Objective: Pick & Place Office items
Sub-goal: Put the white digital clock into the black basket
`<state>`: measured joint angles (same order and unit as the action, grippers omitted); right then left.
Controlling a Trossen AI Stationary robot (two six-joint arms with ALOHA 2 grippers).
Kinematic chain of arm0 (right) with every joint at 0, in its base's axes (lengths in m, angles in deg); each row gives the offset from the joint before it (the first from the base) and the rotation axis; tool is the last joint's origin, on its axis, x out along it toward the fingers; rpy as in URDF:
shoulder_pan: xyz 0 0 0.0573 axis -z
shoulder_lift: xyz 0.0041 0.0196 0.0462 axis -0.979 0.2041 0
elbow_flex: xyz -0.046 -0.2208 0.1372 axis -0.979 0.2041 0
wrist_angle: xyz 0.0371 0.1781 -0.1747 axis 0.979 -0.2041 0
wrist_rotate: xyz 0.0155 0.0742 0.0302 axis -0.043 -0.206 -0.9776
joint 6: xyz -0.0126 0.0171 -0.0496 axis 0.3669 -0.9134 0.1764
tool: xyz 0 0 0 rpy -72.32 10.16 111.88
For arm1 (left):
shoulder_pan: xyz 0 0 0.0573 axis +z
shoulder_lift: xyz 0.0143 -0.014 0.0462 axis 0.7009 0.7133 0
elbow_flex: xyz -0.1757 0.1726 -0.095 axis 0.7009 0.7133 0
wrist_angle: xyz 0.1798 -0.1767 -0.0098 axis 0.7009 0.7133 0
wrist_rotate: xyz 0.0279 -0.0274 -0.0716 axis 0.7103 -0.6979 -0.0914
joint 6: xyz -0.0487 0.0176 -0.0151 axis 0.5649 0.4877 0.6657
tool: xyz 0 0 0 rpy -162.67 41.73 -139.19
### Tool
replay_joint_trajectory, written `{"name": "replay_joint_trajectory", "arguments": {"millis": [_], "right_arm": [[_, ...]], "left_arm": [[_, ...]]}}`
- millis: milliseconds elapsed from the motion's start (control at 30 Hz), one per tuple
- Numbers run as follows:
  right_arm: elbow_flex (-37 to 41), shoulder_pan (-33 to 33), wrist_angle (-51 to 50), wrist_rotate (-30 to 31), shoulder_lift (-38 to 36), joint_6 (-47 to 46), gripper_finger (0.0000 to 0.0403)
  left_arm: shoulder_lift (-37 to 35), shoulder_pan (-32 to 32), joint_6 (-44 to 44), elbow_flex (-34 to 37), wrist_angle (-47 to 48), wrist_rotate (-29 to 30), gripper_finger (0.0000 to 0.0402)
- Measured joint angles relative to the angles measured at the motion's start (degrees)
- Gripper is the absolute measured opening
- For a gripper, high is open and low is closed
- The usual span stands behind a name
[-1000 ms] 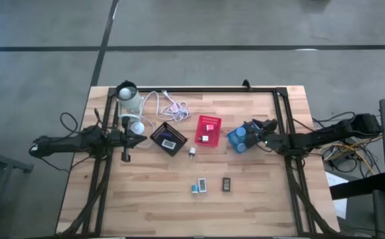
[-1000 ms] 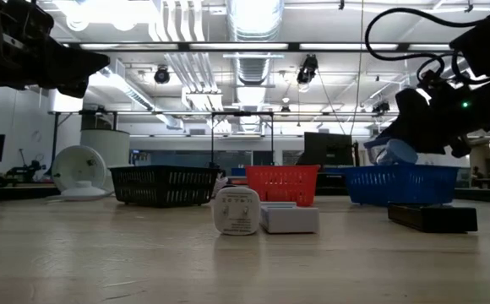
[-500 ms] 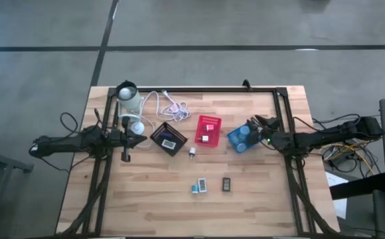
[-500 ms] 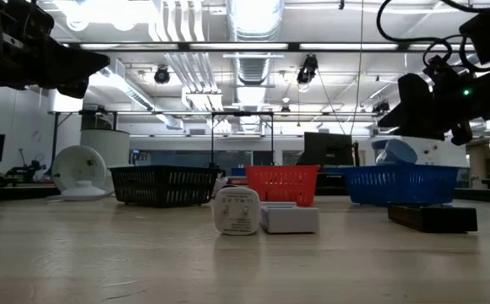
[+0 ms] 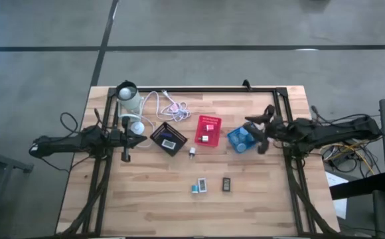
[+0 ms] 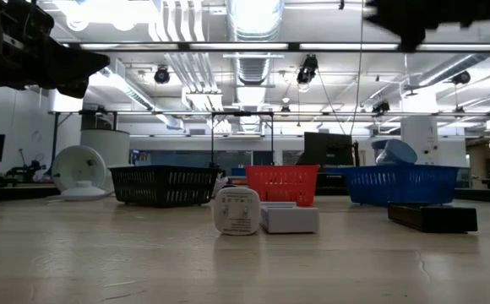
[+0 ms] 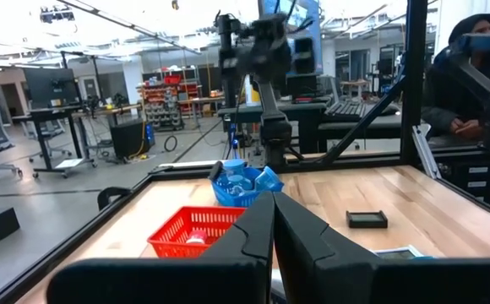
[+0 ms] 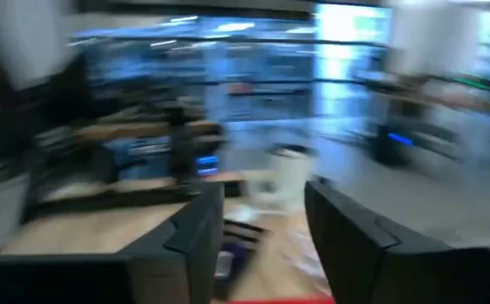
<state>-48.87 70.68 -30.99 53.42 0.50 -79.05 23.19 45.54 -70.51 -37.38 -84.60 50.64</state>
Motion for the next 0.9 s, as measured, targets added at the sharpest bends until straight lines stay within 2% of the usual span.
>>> {"name": "replay_joint_trajectory", "arguments": {"millis": [133, 200, 333, 500, 733, 900], "right_arm": [[-8.67, -1.16, -12.35, -17.09, 0.17, 5.71, 0.0119], [-11.79, -1.36, -17.06, -20.21, 0.08, 6.69, 0.0098], [-14.92, -1.32, -21.64, -20.63, -2.43, 7.87, 0.0061], [-15.22, -1.32, -26.31, -20.82, -9.55, 7.16, 0.0032], [-7.69, -1.3, -30.54, -20.48, -20.77, 1.21, 0.0029], [-1.08, -1.3, -29.05, -20.4, -25.26, -0.92, 0.0029]], "left_arm": [[0.0, 0.0, -0.65, 0.0, 0.23, 0.0, 0.0012], [0.0, 0.0, -0.66, 0.0, 0.23, 0.0, 0.0012], [0.01, 0.0, -0.62, -0.02, 0.31, 0.0, 0.0012], [0.02, 0.0, -0.09, -0.02, 0.3, -0.09, 0.0012], [0.02, 0.0, -0.05, -0.02, 0.3, -0.13, 0.0012], [0.01, 0.0, -0.05, -0.02, 0.3, -0.15, 0.0012]]}}
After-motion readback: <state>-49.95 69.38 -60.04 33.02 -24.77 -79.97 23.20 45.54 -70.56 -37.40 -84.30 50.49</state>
